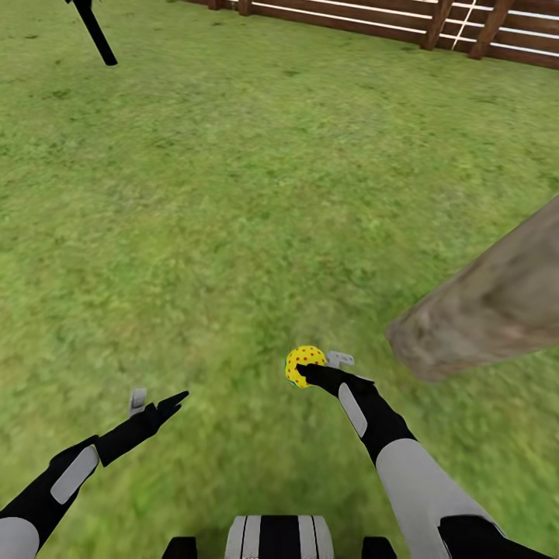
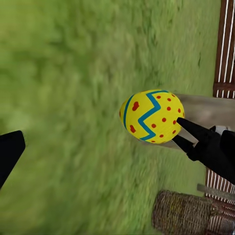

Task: Take the three Easter eggs out of the wicker basket on the lawn in the garden, then place them on the lawn next to a single tree (choose any tree) so that all three eggs are next to the same tree and none are left in the basket.

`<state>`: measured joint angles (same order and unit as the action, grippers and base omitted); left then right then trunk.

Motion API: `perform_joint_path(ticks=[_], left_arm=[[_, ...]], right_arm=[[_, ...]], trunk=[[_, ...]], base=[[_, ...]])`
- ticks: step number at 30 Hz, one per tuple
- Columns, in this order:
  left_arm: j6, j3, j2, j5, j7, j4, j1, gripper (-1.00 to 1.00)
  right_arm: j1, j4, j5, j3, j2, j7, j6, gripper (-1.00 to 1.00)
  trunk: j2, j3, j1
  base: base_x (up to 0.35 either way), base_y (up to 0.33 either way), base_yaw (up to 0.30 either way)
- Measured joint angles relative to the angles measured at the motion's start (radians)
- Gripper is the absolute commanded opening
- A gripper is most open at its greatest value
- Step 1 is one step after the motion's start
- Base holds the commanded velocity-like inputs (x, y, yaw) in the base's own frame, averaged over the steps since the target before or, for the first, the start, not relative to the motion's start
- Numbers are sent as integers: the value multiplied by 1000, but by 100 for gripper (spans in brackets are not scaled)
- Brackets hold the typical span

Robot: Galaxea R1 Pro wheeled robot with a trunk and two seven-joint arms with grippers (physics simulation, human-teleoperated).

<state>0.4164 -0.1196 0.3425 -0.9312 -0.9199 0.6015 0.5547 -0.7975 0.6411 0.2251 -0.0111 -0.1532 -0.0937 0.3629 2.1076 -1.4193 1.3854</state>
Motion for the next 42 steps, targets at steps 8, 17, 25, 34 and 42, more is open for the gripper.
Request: perform_joint_path(ticks=[8,17,25,34,42], left_arm=[[2,0,0,0,0,0,0,100],[6,0,0,0,0,0,0,100],[6,0,0,0,0,0,0,100],[6,0,0,0,0,1,0,100],[6,0,0,0,0,1,0,100]], right_arm=[[0,-7,0,0,0,1,0,-100],[0,-7,0,0,0,1,0,-100],[0,-7,0,0,1,1,0,-100],[0,-7,0,0,1,1,3,-100],[0,-7,1,-1,2,-2,2,-100]], trunk=[[21,-22,12],[63,-56,35],[84,-69,46],[112,-82,61],[112,-84,61]], base=[[0,0,0],[0,0,0],[0,0,0],[0,0,0],[0,0,0]])
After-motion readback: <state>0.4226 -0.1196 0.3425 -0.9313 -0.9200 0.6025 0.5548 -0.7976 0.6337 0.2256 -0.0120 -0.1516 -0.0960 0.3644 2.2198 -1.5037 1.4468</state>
